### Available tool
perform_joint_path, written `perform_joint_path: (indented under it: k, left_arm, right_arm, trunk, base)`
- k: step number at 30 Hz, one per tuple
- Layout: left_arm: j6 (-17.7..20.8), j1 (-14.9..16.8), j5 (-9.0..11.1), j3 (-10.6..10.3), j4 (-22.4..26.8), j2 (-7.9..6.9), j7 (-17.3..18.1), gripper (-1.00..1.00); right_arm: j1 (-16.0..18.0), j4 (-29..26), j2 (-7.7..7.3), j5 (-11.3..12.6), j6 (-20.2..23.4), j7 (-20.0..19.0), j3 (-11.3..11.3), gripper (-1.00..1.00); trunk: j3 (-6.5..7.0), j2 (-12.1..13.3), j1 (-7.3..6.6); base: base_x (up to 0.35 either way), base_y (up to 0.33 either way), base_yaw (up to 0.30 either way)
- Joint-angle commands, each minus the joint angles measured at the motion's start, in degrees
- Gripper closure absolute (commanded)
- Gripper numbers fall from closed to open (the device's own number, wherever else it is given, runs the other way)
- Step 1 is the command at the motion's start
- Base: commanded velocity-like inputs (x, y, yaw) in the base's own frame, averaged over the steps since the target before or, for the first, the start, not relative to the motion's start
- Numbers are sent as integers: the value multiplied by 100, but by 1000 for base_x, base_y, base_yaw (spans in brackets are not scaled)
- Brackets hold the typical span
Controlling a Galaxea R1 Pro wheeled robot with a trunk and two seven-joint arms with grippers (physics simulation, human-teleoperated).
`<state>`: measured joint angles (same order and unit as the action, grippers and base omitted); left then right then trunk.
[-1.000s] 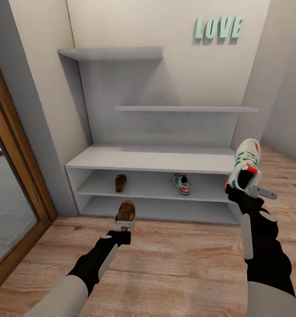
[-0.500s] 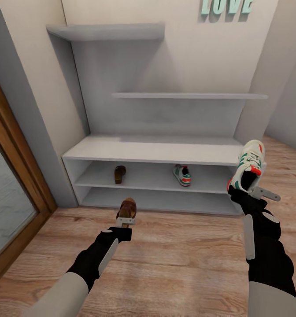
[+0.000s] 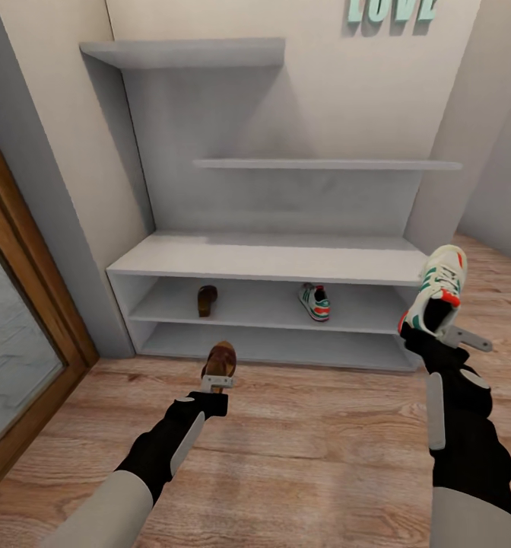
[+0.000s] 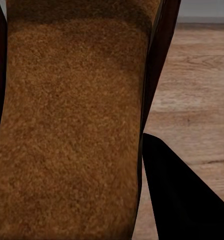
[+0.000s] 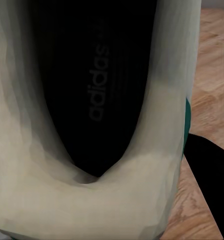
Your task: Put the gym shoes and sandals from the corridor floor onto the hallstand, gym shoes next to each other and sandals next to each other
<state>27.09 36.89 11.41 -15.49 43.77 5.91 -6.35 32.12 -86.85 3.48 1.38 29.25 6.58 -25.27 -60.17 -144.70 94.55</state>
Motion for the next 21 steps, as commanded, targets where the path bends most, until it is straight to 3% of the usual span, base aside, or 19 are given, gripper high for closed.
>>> perform_joint_path:
  k: [1, 6, 16, 21]
  left_arm:
    - [23, 1, 46, -22, 9, -3, -42, 100]
    - [16, 1, 52, -24, 9, -3, -42, 100]
    - [8, 1, 54, -8, 9, -3, -42, 100]
    - [7, 2, 54, 8, 11, -3, -42, 100]
  right_arm:
    - [4, -8, 3, 20, 28, 19, -13, 100]
    - [4, -8, 4, 20, 28, 19, -29, 100]
    - [4, -8, 6, 19, 28, 19, -28, 100]
    - [4, -8, 7, 18, 28, 19, -31, 100]
  trunk:
    - [-6, -2, -1]
    - [-6, -2, -1]
    - [-17, -2, -1]
    - [-18, -2, -1]
  base:
    - [0, 0, 0]
    - [0, -147, 2]
    - [0, -315, 134]
    - [0, -77, 15]
